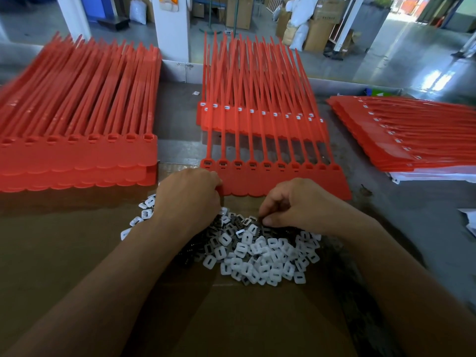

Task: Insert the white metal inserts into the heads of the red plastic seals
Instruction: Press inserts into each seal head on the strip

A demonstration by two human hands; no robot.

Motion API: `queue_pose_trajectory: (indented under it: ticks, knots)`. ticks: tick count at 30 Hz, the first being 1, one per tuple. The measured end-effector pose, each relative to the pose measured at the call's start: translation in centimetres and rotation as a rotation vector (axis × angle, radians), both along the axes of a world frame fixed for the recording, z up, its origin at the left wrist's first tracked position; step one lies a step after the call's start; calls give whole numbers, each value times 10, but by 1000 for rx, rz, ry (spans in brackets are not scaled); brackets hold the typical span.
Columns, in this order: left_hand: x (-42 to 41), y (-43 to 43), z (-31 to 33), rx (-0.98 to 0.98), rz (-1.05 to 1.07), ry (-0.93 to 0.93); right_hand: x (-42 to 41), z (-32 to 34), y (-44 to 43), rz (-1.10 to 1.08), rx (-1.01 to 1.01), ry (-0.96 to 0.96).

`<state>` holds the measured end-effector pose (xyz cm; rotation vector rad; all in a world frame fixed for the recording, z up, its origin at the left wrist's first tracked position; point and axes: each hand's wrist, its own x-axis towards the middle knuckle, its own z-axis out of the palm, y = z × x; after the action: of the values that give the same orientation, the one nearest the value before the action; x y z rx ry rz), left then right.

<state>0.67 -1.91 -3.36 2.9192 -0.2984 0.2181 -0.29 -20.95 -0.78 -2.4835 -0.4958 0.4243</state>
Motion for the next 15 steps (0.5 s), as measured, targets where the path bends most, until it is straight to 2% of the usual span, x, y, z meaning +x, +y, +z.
queue_pose_trajectory:
  ticks: [7,15]
  knots:
    - [0,-1,1,-2,-4,-4,-1,-1,-1,9,-35,-12]
    - [0,-1,1,6,1,2,-2,0,-6,15,36,59]
